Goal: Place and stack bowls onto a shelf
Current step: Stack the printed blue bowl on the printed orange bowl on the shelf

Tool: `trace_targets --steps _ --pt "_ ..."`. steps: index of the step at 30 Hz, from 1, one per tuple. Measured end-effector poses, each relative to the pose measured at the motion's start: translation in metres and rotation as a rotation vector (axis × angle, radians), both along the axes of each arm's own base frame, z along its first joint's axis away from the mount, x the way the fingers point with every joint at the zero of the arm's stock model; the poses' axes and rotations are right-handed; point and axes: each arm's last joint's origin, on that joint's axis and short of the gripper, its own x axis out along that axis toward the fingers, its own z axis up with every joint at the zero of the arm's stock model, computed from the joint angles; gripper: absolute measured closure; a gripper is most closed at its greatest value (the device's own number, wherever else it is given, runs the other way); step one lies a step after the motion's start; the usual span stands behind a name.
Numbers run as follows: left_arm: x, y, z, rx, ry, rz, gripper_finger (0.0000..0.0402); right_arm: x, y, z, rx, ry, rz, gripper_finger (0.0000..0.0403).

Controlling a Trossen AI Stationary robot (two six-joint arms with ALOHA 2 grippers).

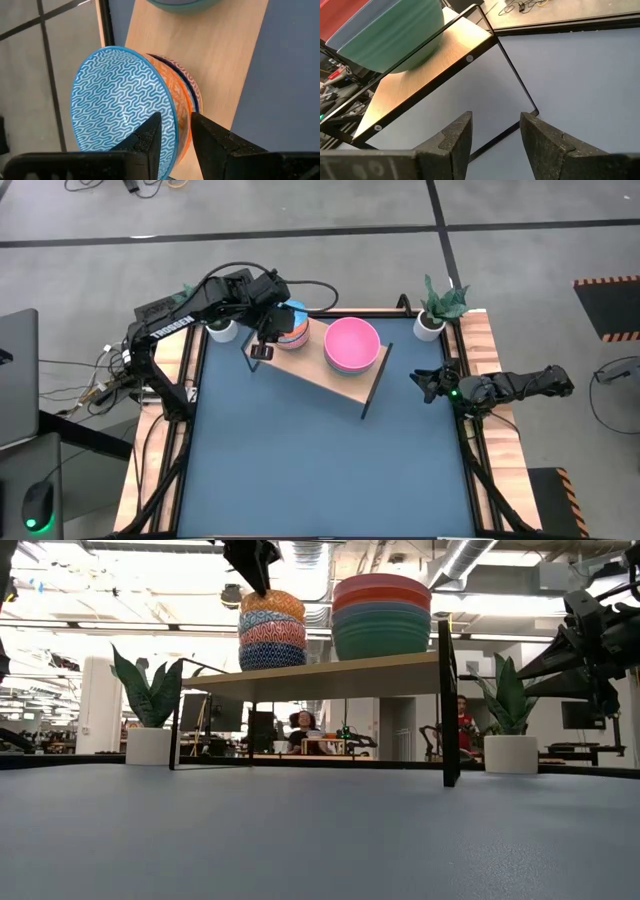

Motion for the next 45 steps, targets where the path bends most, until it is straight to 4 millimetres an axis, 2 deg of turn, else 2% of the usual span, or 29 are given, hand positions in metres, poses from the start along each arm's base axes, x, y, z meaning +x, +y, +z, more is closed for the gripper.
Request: trace_targets --steps 12,21,25,28,34,40,45 --pt "0.006 -0.015 0.004 0.004 -0.047 0.05 0.031 0.0 0.0 0.0 0.01 -0.006 -0.001 0.0212" --pt "0.003 -0.035 0.04 -0.044 -0.246 0.109 0.0312 0.0 0.0 0.0 0.009 -0.006 -0.001 0.0212" --pt "0.015 -0.057 0.042 -0.079 -0.318 0.083 0.0347 0.0 0.0 0.0 0.009 -0.006 -0.001 0.0212" --pt "0.033 -0.076 0.029 -0.021 -0.302 0.067 0.0391 0.0 0.0 0.0 0.009 -0.006 -0.001 0.0212" --pt "0.062 -0.101 -0.016 0.088 -0.277 0.264 0.0401 0.0 0.0 0.0 0.007 -0.005 0.0 0.0212" --pt "0.067 -0.122 -0.062 0.22 -0.331 0.478 0.0401 0.0 0.0 0.0 0.001 0.0 0.002 0.0212" --pt "0.07 -0.135 -0.085 0.358 -0.426 0.556 0.0401 0.0 0.0 0.0 0.001 -0.001 0.002 0.0212"
